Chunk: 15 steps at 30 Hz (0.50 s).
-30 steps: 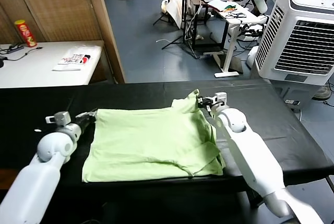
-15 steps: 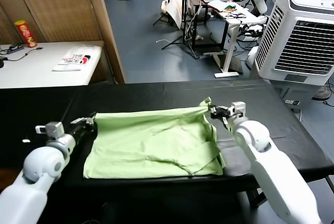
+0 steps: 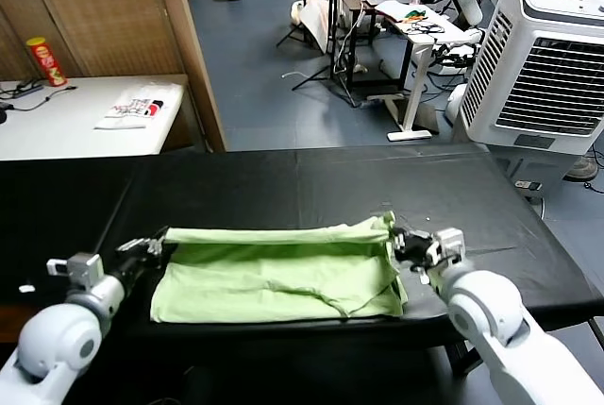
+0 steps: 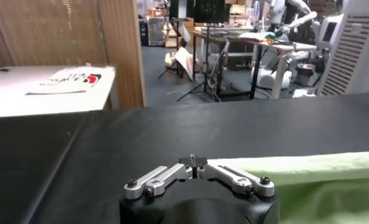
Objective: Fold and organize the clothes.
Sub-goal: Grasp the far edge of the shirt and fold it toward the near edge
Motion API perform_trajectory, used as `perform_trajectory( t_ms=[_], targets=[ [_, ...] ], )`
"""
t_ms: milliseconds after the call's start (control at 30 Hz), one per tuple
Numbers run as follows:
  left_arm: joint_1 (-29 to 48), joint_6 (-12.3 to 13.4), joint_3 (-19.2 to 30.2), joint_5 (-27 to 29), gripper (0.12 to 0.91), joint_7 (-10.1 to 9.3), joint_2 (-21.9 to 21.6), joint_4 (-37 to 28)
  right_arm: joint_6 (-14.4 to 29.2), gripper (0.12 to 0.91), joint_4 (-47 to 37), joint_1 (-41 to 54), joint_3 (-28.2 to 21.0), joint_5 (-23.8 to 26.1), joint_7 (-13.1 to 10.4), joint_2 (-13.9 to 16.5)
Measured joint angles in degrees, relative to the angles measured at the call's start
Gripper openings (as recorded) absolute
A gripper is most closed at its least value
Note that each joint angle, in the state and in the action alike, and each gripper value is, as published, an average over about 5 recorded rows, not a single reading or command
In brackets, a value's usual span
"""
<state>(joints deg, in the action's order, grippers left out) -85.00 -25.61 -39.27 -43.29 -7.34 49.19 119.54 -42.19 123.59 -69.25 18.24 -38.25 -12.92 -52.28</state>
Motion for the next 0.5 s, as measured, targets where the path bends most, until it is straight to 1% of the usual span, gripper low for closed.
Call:
perform_trajectory(
  t_ms=[300,500],
  targets=[
    [-6.69,0.54,-1.96,2.34,0.125,0.14,0.9,2.77,0.0,0.123,3.55,-5.31,0.78,0.73,-0.55,-0.47],
    [-9.55,0.58,-2.16,5.23,0.125,0.04,1.44,2.57,-0.01,0.124,3.78,-7.17,0.44,1.72,-0.42,-1.12]
  ],
)
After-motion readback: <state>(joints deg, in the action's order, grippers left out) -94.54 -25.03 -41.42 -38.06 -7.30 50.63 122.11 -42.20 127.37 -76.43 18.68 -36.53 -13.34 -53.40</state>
